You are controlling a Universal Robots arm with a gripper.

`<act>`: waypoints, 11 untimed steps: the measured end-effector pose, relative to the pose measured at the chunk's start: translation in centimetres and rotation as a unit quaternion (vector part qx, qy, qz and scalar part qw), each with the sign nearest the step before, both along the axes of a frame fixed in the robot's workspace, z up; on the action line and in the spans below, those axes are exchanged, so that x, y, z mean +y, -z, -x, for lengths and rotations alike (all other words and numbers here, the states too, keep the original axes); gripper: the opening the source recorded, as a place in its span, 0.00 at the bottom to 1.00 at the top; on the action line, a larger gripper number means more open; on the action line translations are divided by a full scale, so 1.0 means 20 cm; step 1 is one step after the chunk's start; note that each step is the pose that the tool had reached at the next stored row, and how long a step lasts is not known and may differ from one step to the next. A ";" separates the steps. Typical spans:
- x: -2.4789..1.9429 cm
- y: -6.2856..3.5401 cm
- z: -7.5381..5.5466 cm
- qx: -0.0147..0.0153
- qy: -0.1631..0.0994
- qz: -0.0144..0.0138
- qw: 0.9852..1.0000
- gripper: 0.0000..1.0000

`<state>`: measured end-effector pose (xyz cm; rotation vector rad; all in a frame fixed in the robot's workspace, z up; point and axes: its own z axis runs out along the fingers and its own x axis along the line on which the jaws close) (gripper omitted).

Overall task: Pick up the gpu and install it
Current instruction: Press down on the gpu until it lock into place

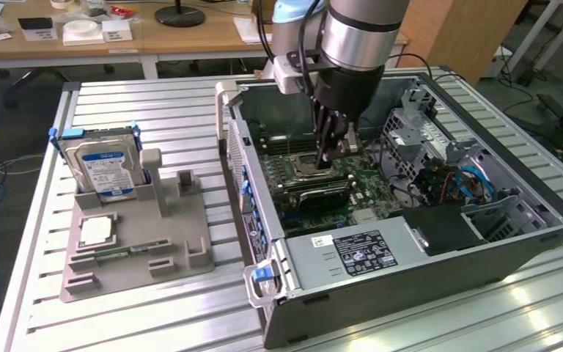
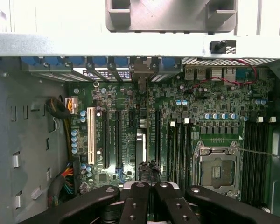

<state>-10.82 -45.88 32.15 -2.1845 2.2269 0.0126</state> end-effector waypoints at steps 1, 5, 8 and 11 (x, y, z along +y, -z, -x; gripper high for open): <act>0.000 0.003 0.00 0.000 0.000 0.000 1.000 0.11; 0.000 0.034 0.00 0.000 0.000 0.000 1.000 0.11; 0.000 0.059 0.00 0.000 0.000 0.000 1.000 0.11; 0.000 0.067 0.00 0.000 0.000 0.000 1.000 0.11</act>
